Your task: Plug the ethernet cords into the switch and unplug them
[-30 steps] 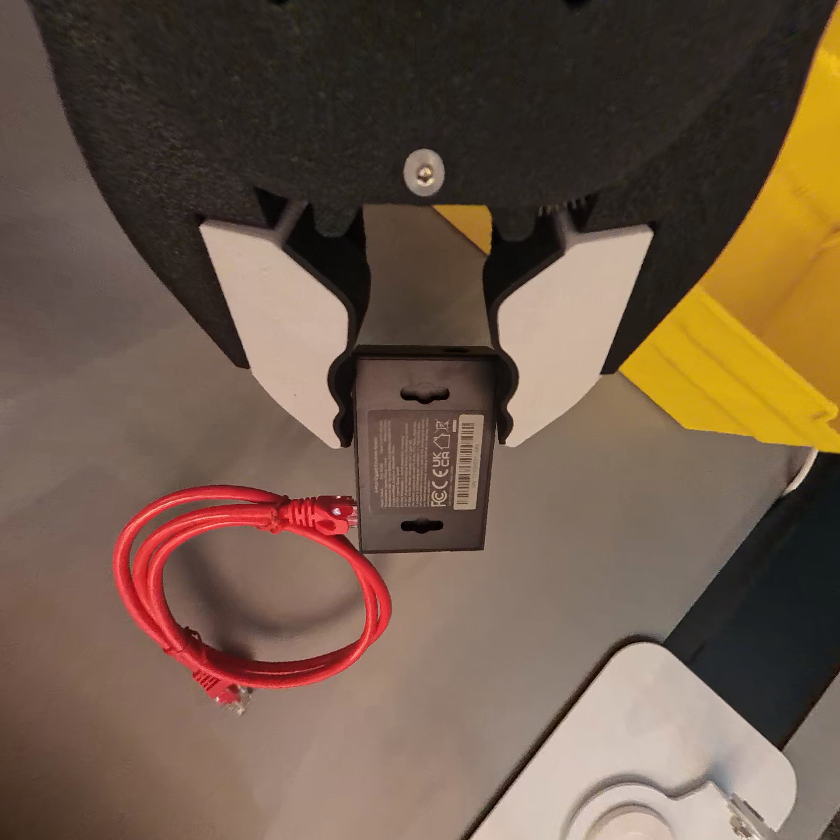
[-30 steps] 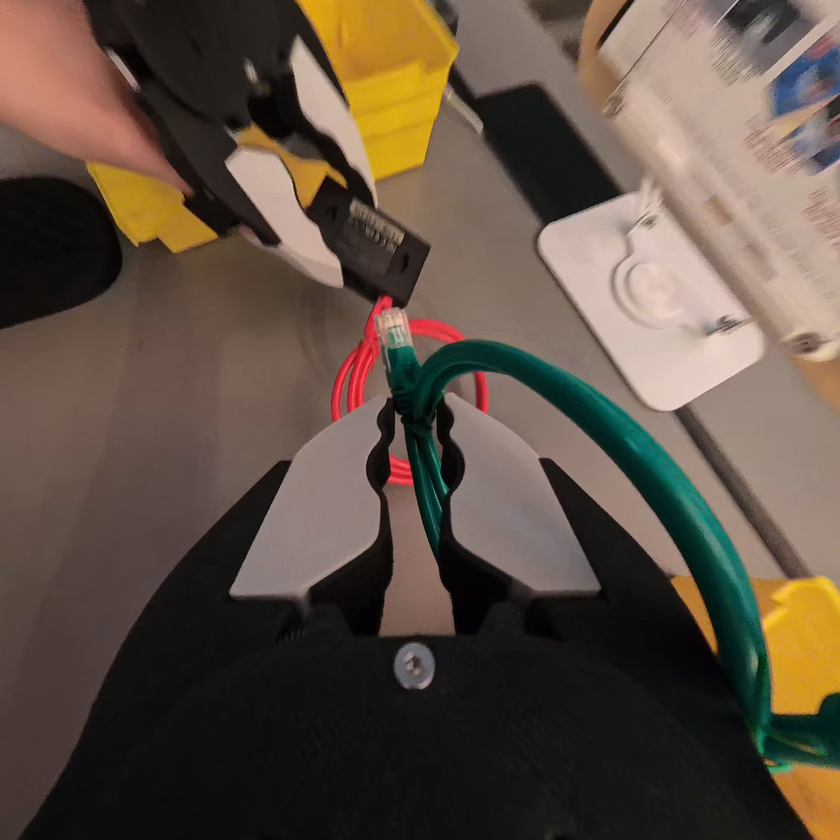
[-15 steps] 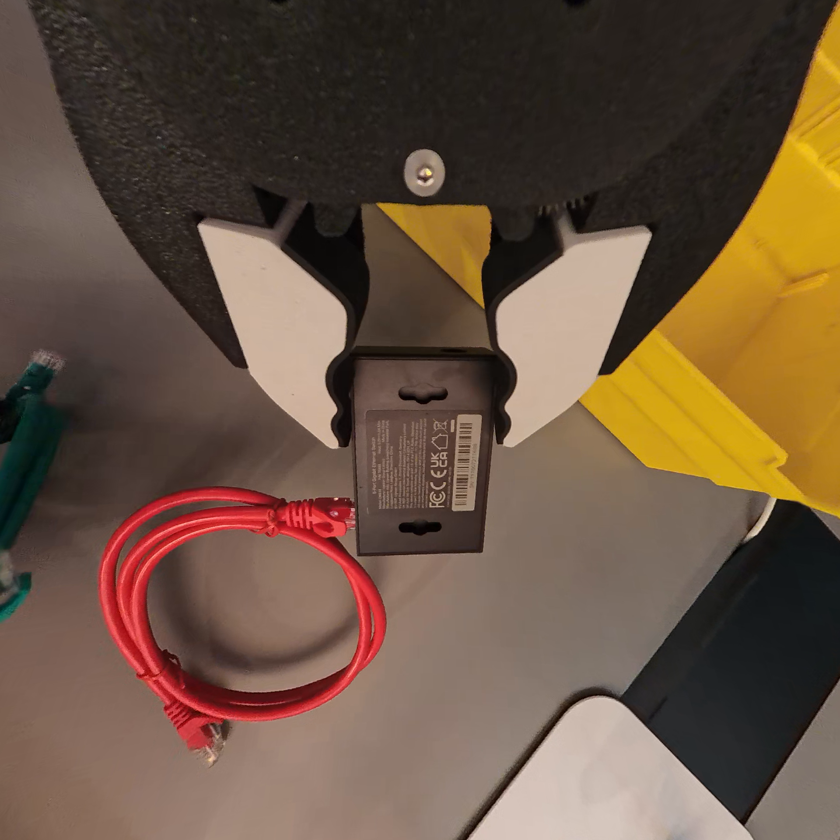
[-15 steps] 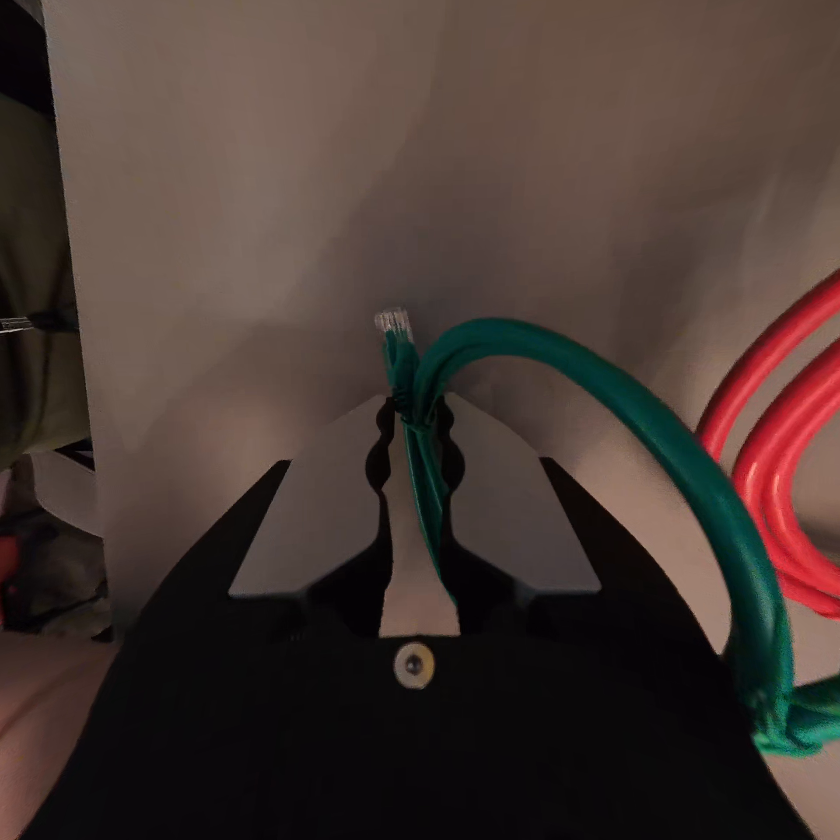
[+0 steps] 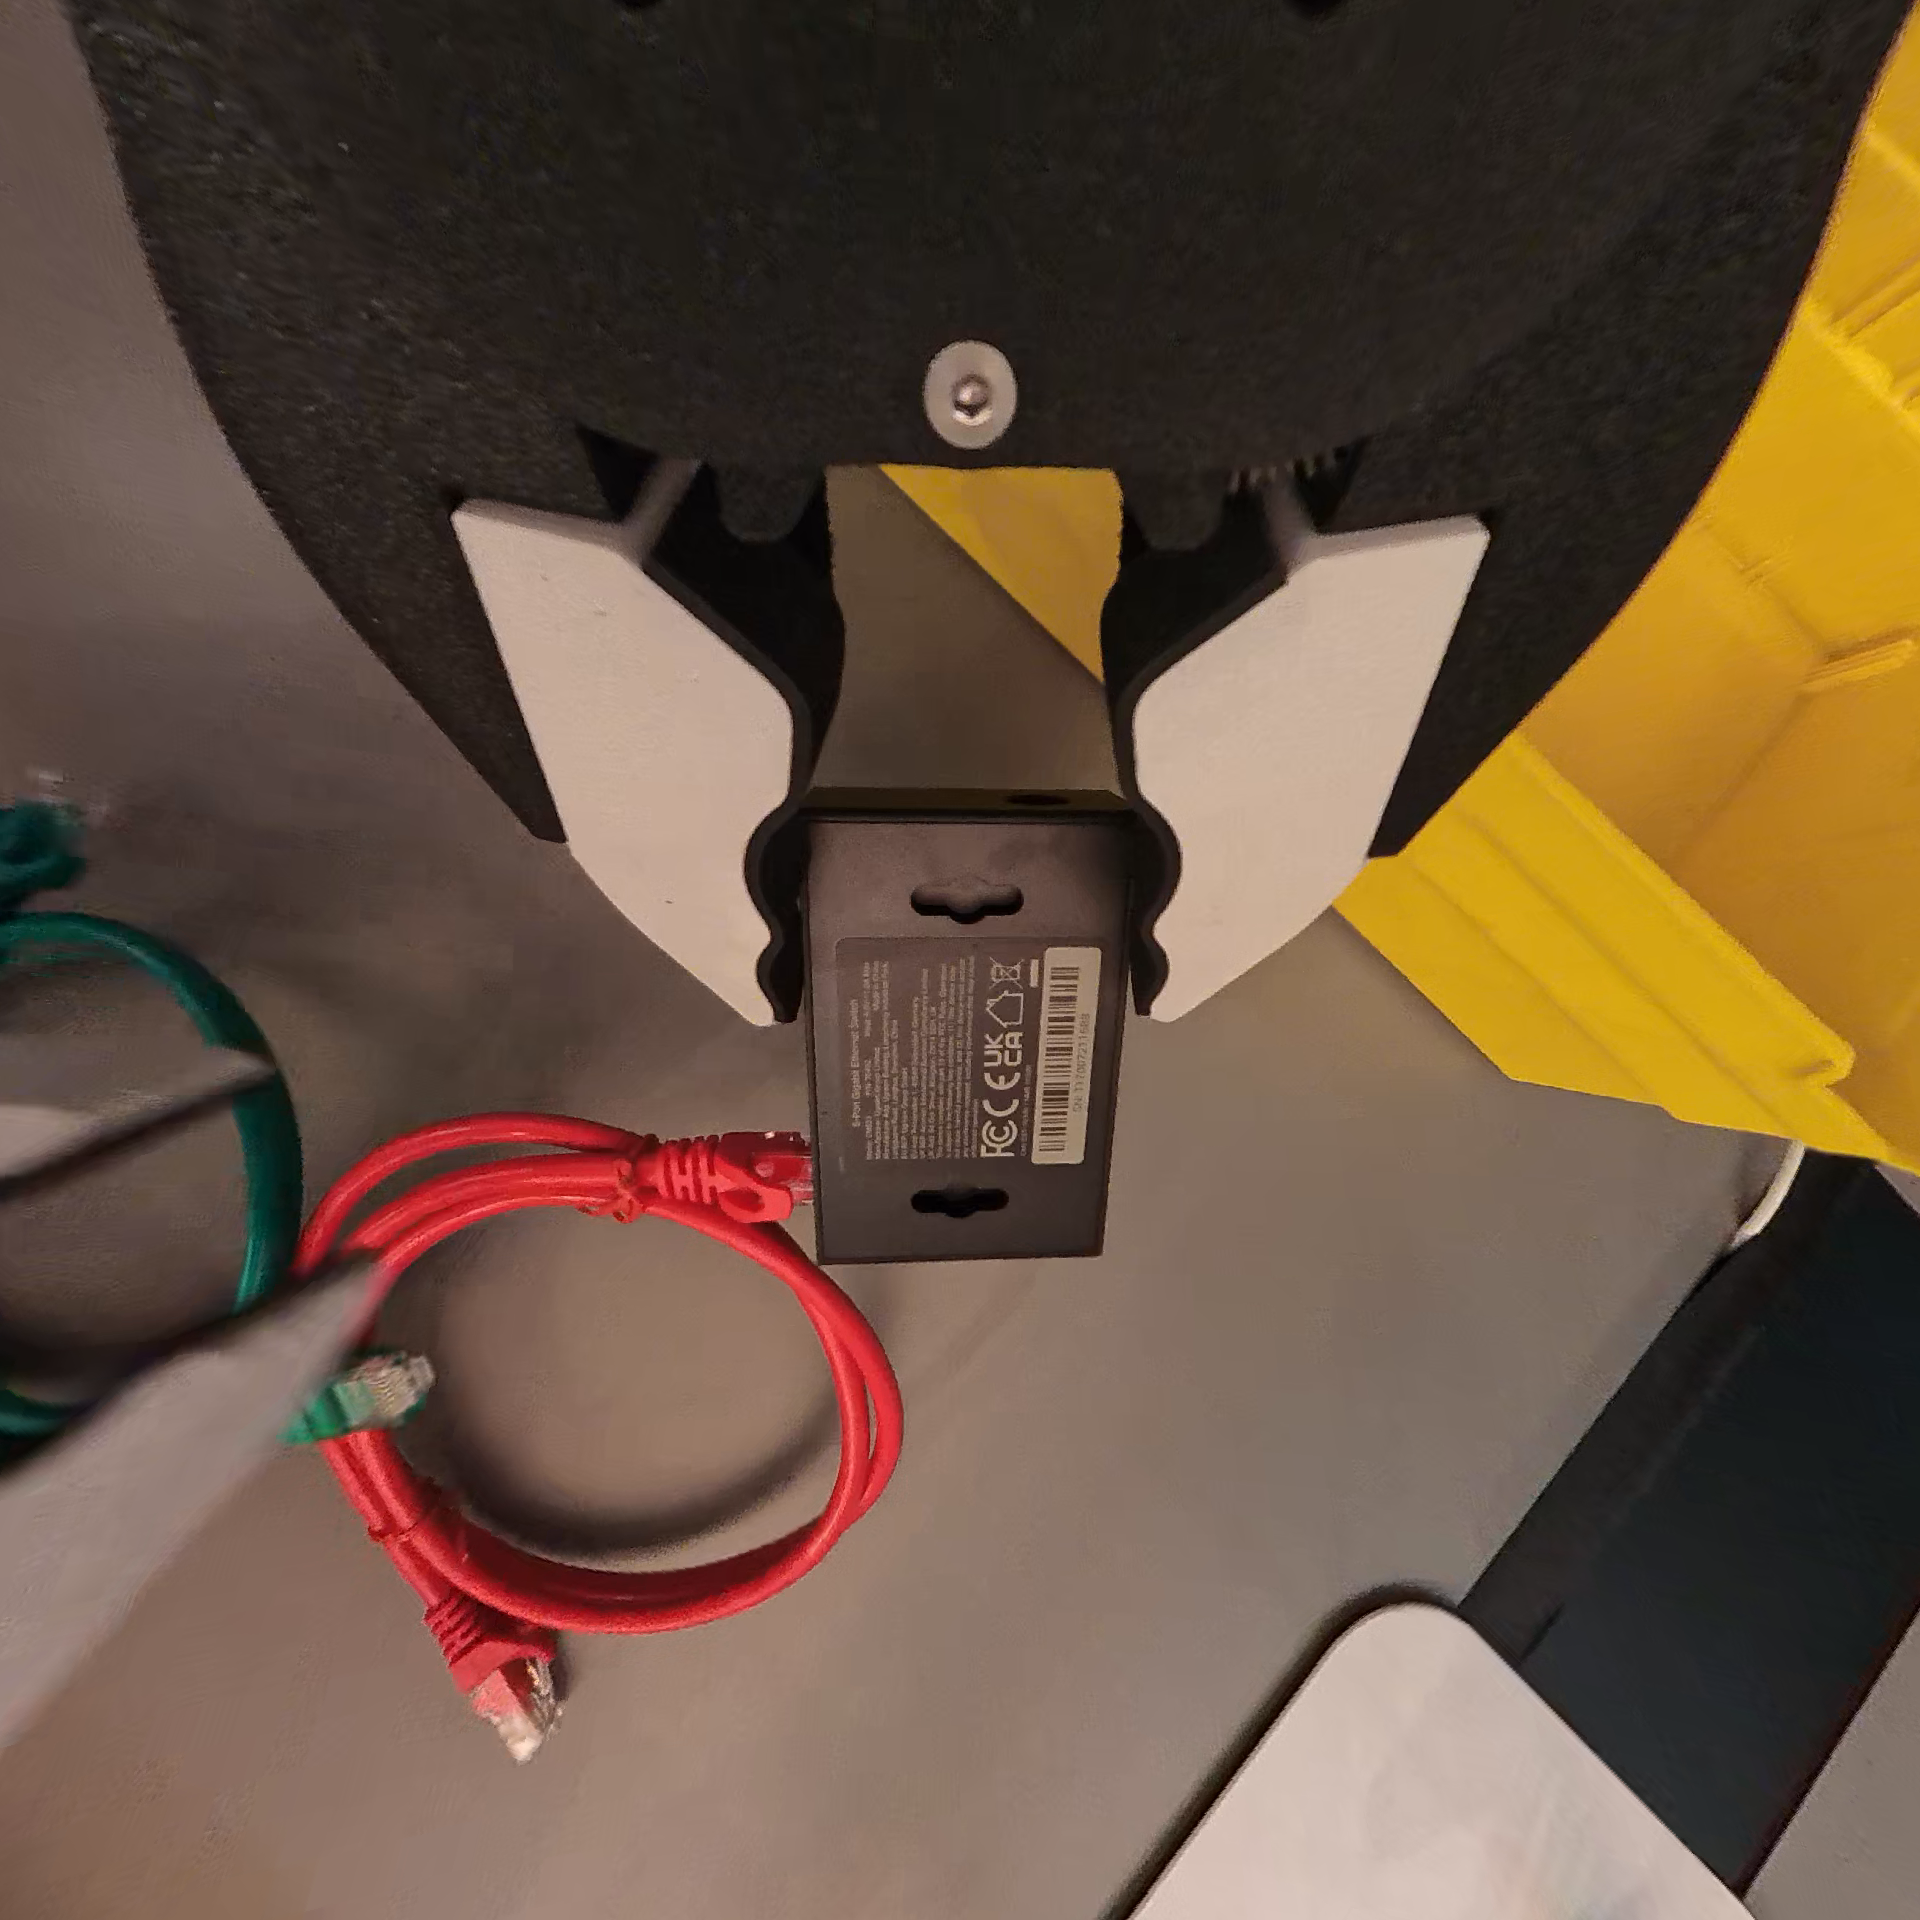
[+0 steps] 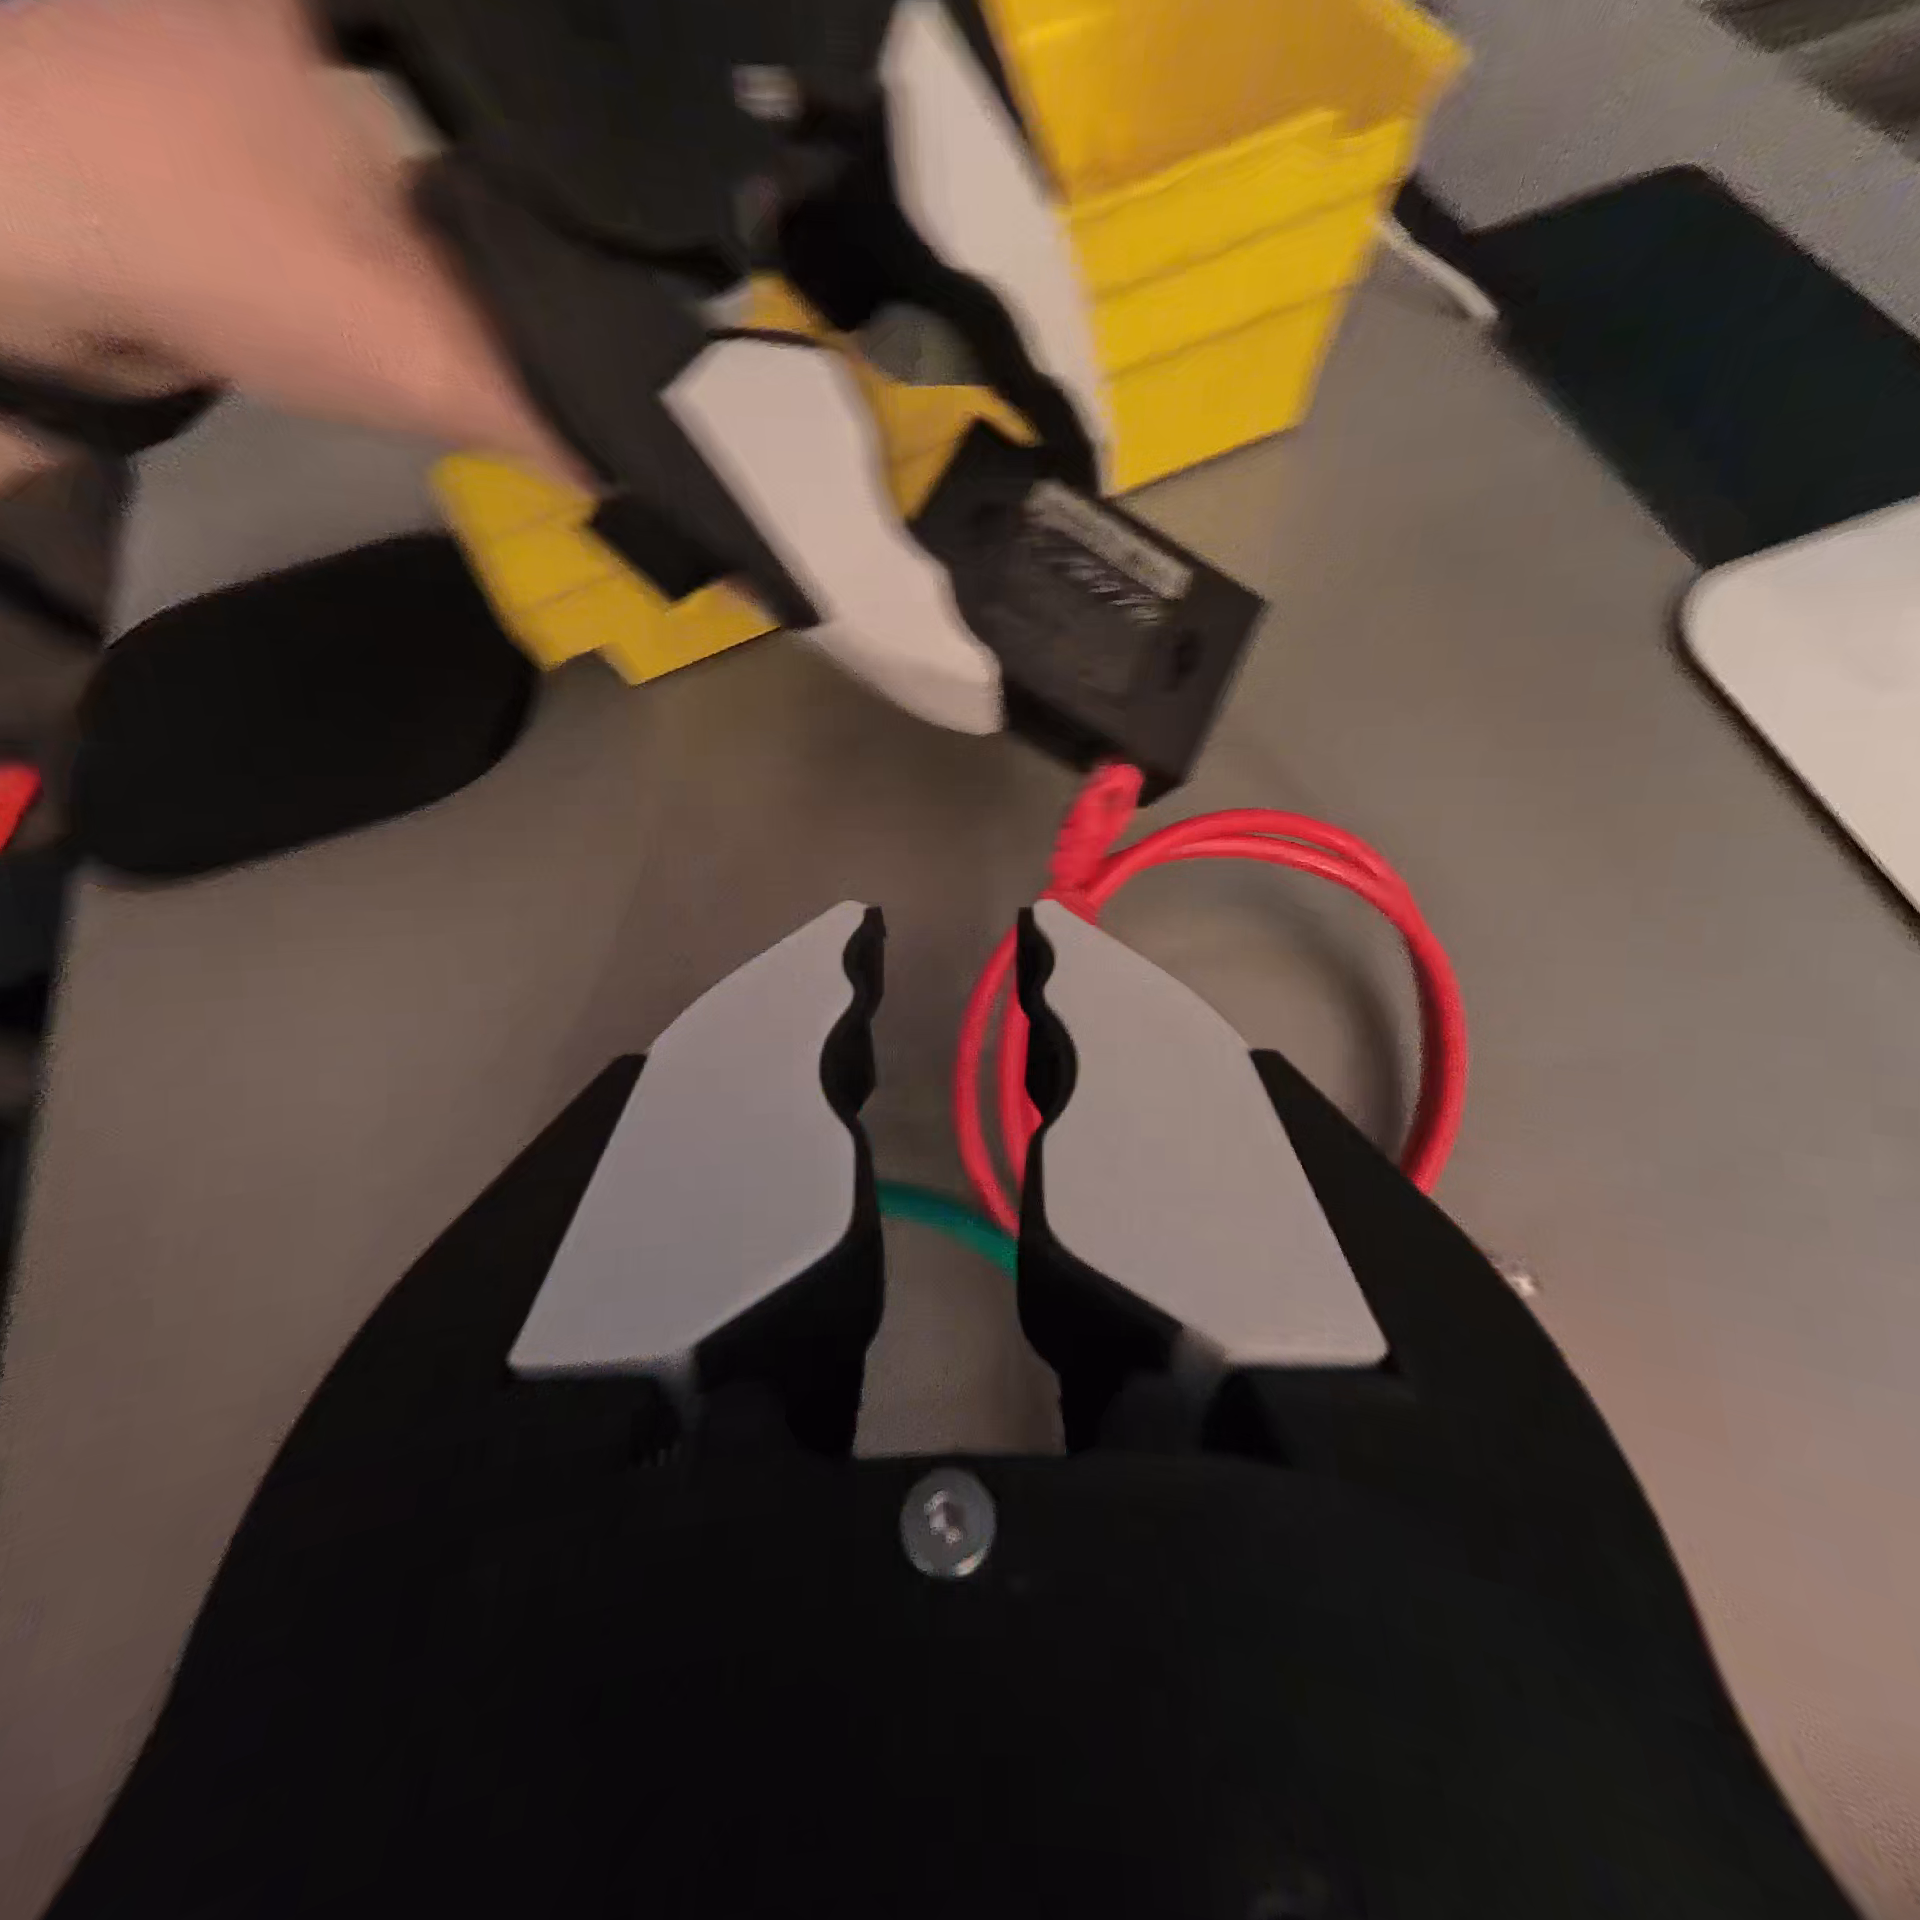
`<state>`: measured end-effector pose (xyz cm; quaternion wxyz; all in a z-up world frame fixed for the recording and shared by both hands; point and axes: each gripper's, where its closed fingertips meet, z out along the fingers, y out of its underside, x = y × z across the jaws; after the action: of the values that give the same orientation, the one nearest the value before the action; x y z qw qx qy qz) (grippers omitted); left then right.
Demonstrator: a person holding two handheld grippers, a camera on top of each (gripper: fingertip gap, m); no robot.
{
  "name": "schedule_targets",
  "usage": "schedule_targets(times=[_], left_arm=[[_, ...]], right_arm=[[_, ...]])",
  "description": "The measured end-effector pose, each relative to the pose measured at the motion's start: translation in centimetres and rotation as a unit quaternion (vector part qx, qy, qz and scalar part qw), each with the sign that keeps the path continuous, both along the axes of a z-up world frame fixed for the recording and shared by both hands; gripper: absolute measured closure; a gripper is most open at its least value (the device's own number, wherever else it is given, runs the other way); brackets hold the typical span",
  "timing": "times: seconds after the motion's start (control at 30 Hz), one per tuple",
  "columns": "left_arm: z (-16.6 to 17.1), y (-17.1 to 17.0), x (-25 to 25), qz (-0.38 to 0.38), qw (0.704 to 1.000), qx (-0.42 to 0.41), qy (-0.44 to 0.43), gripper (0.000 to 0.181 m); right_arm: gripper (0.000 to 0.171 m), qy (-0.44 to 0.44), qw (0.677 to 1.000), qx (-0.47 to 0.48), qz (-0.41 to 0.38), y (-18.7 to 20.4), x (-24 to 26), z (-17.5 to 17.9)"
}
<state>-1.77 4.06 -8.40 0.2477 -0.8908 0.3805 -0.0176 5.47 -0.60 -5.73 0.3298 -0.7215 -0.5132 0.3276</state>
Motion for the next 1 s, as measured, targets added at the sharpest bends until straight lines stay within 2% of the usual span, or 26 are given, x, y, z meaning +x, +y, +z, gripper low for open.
schedule_targets(times=[0.17,0.27,0.33,0.53,0.77,0.9,1.0], left_arm=[[0.6,-0.4,1.3,-0.004,1.0,0.009,0.002,0.121],[1.1,-0.9,2.4,-0.015,1.0,0.02,0.006,0.121],[1.1,-1.0,2.8,-0.032,0.999,0.034,0.028,0.121],[2.1,-1.0,3.9,-0.073,0.992,0.097,-0.01,0.12],[3.1,-3.1,2.8,-0.104,0.981,0.163,-0.007,0.105],[3.9,-4.0,1.6,-0.135,0.962,0.233,0.036,0.098],[4.6,-4.0,2.5,-0.167,0.942,0.288,0.046,0.1]], right_arm=[[0.143,-0.015,0.994,-0.047,-0.099,2.5,-0.4,-3.5],[0.143,-0.042,0.992,-0.07,-0.099,2.3,-0.4,-4.9],[0.15,-0.053,0.992,-0.057,-0.096,2.5,-0.2,-5.2],[0.154,-0.025,0.993,-0.061,-0.102,3.2,0.6,-4.2],[0.154,0.0,0.991,-0.101,-0.086,2.8,0.6,-3.7],[0.154,0.002,0.991,-0.108,-0.081,2.7,0.9,-3.1],[0.154,0.005,0.989,-0.128,-0.068,2.1,1.0,-2.3]])
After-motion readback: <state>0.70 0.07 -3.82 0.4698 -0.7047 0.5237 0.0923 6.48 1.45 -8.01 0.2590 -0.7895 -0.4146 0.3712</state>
